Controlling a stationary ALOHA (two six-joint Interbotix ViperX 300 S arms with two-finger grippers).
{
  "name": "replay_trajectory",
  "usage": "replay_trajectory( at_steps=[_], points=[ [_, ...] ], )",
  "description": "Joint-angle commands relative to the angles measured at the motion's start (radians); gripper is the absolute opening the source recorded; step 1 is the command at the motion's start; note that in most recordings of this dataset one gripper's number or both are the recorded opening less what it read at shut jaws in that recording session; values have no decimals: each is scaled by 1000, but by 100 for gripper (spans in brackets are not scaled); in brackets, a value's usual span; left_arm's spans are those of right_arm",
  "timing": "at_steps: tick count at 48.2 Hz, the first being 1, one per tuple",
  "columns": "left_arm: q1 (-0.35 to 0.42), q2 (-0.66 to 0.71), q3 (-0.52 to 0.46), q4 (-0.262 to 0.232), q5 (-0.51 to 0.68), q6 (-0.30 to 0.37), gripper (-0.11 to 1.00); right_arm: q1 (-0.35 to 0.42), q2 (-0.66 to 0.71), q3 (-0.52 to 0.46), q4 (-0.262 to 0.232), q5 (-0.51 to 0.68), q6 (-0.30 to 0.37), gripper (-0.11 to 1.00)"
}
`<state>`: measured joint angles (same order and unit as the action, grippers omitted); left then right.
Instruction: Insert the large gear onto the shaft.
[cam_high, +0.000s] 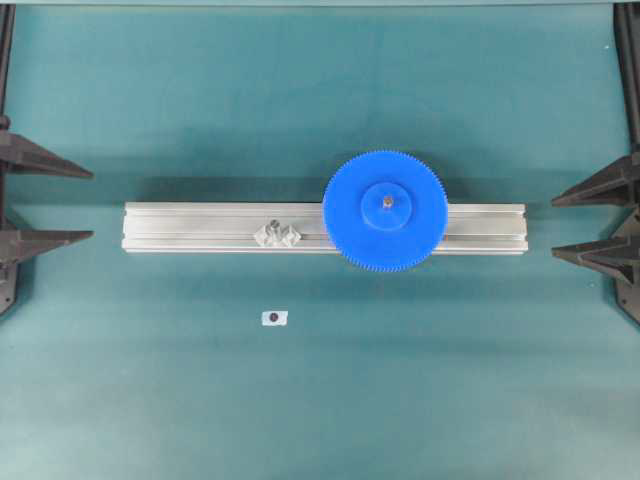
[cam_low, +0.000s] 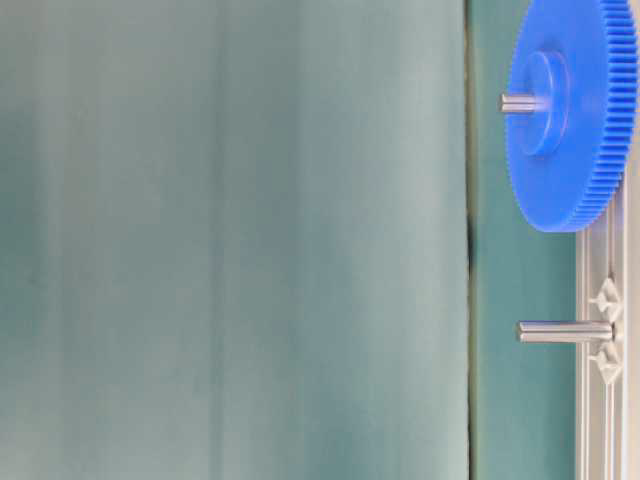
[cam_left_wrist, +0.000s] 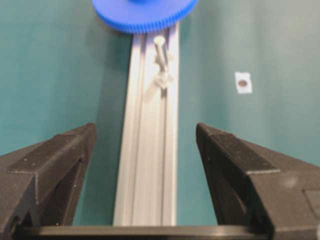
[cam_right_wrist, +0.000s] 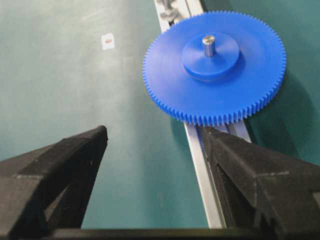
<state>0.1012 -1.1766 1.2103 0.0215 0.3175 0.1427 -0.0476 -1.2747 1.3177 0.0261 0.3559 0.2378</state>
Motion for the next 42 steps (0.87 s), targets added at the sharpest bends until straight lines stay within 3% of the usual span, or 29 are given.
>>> replay_trajectory(
  at_steps=[1,33,42],
  points=[
    [-3,-18,6,5,-3,0,78,-2,11,0,-2,-21,12,85],
    [-3,-58,77,2,60,-3,76,-2,-3,137,0,-290,26,86],
    [-3,-86,87,2,57,-3,76,-2,-3,144,-2,-299,26,86]
  ],
)
